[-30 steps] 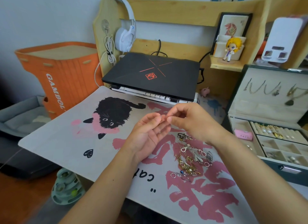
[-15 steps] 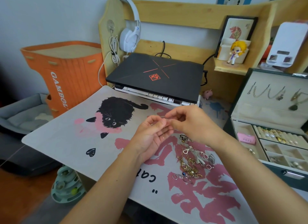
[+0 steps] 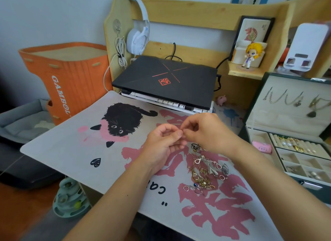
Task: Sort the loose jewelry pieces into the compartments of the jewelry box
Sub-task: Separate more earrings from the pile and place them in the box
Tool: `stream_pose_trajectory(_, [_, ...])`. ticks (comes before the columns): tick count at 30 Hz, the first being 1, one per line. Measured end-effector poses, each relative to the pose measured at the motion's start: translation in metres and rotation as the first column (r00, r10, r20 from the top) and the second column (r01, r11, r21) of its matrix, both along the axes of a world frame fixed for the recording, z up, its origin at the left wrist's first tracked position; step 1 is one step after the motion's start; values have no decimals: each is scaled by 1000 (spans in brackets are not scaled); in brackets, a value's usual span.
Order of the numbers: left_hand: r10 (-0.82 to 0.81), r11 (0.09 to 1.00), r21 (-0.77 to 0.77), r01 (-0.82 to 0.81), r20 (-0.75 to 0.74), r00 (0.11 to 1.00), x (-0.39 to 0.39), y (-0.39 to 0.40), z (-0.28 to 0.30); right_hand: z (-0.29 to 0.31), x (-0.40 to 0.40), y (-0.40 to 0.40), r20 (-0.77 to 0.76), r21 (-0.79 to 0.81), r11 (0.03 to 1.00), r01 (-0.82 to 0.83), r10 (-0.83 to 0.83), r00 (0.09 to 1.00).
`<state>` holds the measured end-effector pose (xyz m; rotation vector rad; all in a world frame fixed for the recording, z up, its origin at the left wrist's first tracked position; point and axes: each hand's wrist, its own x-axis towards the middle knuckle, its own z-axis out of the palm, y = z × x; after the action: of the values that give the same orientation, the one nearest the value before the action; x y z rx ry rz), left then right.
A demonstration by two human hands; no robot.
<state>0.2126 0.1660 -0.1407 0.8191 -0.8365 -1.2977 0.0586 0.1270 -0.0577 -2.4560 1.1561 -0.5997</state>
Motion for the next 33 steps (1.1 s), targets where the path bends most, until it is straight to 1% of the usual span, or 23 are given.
stream_pose_trajectory(5, [-56, 998, -15, 56, -12, 998, 0, 2, 1, 19, -1, -5, 12, 52, 998, -17, 17, 1000])
stream_pose_trajectory(9, [-216, 976, 25, 215, 23, 976, -3, 6, 3, 30, -3, -8, 2, 114, 993, -35, 35, 999])
stream_pose_trajectory(12, [-301, 953, 43, 300, 14, 954, -2, 5, 1, 32, -3, -11, -30, 116, 993, -20, 24, 999])
stream_pose_trajectory(19, [-316, 946, -35, 322, 108, 943, -2, 10, 0, 35, -9, -11, -37, 142, 990, -15, 21, 999])
stream_pose_trajectory(23, [-286, 956, -22, 292, 146, 947, -4, 10, 0, 37, -13, -11, -35, 118, 993, 7, -2, 999])
stream_pose_trajectory(26, [-281, 958, -14, 288, 171, 944, -4, 8, -3, 40, -17, -11, 11, 103, 993, 51, -52, 999])
stream_pose_trajectory(33, [-291, 955, -4, 297, 187, 938, -4, 5, -7, 49, -26, -4, 40, 131, 985, 114, -120, 992])
